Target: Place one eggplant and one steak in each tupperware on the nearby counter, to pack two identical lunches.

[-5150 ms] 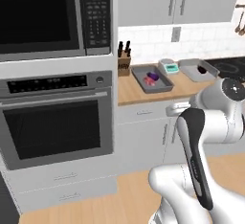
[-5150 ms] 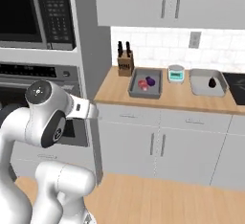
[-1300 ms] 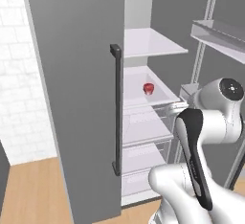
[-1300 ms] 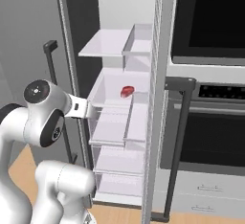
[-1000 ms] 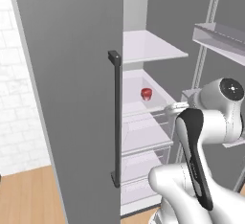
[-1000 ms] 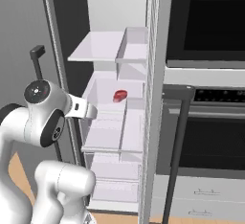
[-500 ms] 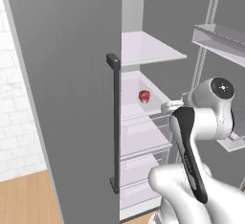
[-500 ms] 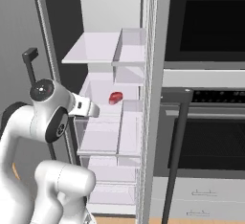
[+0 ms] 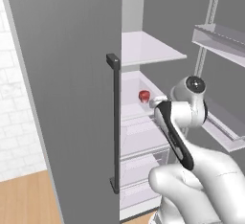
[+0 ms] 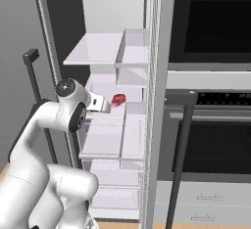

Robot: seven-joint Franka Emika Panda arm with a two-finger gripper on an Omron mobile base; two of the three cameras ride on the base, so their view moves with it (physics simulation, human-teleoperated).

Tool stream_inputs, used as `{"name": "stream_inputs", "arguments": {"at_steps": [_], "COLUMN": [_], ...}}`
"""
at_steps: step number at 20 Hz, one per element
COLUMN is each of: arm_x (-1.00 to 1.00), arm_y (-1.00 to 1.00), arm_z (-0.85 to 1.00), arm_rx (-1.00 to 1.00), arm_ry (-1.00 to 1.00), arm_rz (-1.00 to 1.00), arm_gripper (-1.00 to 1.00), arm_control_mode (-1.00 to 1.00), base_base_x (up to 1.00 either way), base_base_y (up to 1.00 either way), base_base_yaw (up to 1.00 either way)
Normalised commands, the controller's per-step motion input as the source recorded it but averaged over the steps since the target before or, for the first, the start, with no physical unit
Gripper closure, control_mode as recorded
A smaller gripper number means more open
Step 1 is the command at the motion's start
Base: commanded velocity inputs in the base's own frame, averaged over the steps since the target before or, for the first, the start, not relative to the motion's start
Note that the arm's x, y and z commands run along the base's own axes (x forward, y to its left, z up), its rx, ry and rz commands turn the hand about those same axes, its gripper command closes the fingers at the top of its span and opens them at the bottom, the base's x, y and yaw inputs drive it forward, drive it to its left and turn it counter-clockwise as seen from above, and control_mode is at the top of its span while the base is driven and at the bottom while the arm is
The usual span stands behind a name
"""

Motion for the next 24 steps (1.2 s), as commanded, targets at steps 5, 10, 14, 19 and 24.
{"name": "stream_inputs", "arguments": {"at_steps": [5,10,14,19,24], "arm_x": [1.0,1.0,0.92,0.73,0.69], "arm_y": [0.0,0.0,0.0,0.0,0.0], "arm_z": [-0.34,-0.29,-0.29,-0.42,-0.32], "arm_rx": [0.01,0.03,0.01,0.0,0.0], "arm_ry": [0.14,0.13,0.09,0.01,0.01], "arm_rz": [0.0,0.0,0.0,0.0,0.0], "arm_gripper": [-1.0,-1.0,-1.0,-1.0,-1.0], "arm_control_mode": [-1.0,-1.0,-1.0,-1.0,-1.0], "base_base_x": [0.0,0.0,0.0,0.0,0.0], "base_base_y": [0.0,0.0,0.0,0.0,0.0], "base_base_yaw": [0.0,0.0,0.0,0.0,0.0]}}
